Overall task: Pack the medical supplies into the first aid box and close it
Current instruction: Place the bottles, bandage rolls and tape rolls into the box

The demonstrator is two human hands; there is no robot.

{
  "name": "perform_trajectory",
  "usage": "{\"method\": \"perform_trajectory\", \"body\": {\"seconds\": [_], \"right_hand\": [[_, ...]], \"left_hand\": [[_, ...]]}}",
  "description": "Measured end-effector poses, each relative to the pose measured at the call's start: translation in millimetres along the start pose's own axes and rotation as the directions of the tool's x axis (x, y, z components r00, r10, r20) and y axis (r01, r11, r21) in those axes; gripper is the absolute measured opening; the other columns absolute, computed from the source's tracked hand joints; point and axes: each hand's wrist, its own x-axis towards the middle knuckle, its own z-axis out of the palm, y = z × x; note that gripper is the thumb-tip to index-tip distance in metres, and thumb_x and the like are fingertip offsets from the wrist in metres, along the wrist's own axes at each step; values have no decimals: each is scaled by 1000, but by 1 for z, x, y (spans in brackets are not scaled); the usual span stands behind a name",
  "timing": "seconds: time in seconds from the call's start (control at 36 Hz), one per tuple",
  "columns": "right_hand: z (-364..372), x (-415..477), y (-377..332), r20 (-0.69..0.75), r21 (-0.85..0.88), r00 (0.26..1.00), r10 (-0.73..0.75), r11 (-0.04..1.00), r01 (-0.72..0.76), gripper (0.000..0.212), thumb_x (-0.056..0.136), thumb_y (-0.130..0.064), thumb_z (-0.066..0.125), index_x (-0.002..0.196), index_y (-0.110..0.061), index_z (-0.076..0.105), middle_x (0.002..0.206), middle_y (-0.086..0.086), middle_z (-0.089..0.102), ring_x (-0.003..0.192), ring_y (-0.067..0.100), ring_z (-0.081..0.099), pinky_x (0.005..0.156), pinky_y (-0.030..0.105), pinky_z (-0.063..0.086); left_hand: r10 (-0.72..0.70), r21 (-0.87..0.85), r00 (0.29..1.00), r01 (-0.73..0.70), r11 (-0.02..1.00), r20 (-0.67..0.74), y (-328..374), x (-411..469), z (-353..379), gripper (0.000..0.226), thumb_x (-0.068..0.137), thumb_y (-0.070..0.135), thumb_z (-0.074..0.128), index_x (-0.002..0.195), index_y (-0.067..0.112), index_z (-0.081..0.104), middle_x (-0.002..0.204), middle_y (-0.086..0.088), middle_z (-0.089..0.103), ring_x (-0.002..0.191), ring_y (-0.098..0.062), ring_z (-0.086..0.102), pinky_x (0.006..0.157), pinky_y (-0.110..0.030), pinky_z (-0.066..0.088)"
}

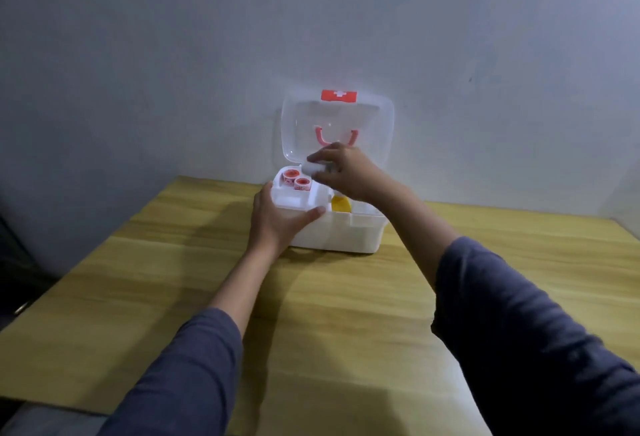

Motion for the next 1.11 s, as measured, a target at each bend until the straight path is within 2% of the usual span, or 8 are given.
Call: {"method": "perform_trajectory", "body": {"seconds": [0.19, 0.25, 0.39, 0.5, 0.64, 0.75, 0.86, 1.11], "right_hand": [[21, 22, -9, 217, -60, 976, -28, 997, 42, 34, 83, -19, 63, 116, -16, 65, 122, 12, 60, 110, 28, 56, 95, 37, 46], [24, 23, -10, 235, -65, 971, -47, 996, 64, 33, 80, -18, 66, 113, -15, 67, 119, 10, 63, 106, 26, 58, 92, 36, 48], [29, 23, -8, 234, -55, 970, -64, 995, 79, 37, 79, -25, 71, 114, -15, 66, 124, 8, 60, 110, 24, 55, 91, 31, 44], [29, 25, -7, 256, -56, 965, -50, 996, 67, 38, 81, -31, 67, 117, -18, 64, 130, 8, 55, 116, 24, 51, 97, 34, 41], [28, 26, -8, 271, -39, 961, -47, 997, 60, 30, 89, -23, 58, 117, -15, 65, 129, 10, 55, 115, 27, 52, 98, 36, 42], [32, 27, -4, 153, 10, 988, 3, 1000, -4, 31, 92, -9, 48, 118, -10, 63, 129, 12, 54, 116, 25, 52, 94, 24, 38], [33, 27, 0, 8, 40, 993, 116, 992, -116, 34, 90, -5, 43, 119, 1, 61, 129, 15, 56, 122, 25, 47, 103, 33, 39], [30, 31, 2, 208, -139, 955, 210, 973, -183, 42, 94, -28, 47, 125, 0, 55, 136, 17, 48, 129, 28, 39, 104, 38, 34]], "left_hand": [[27, 27, 1000, -27, 999, -8, 2, 0, 1, 97, 54, 60, 81, 136, 28, 42, 132, 2, 51, 119, -13, 50, 88, -26, 45], [40, 53, 999, -40, 998, -3, 0, 3, 1, 98, 49, 72, 77, 133, 36, 43, 126, 6, 57, 114, -11, 56, 87, -30, 54], [31, 33, 999, -31, 999, -15, -1, 0, 0, 100, 47, 70, 78, 133, 32, 45, 126, 5, 57, 113, -12, 56, 77, -21, 50], [46, -4, 999, -46, 999, -21, -3, -1, 2, 95, 58, 49, 83, 139, 23, 40, 134, 2, 47, 121, -13, 47, 83, -22, 39], [32, -7, 999, -33, 999, -23, 0, -3, 2, 96, 61, 47, 83, 140, 20, 37, 139, -1, 43, 124, -16, 44, 86, -24, 38], [16, -14, 999, -16, 1000, -31, 1, -4, 2, 99, 60, 47, 84, 141, 20, 35, 140, -3, 41, 128, -19, 42, 91, -26, 38], [20, -18, 1000, -20, 1000, -11, 2, -6, 1, 99, 61, 47, 83, 142, 18, 33, 142, -4, 40, 129, -19, 41, 89, -26, 38], [12, -31, 1000, -12, 999, -6, 5, -8, -1, 100, 61, 46, 83, 142, 17, 33, 140, -4, 41, 128, -19, 40, 90, -24, 36]]}}
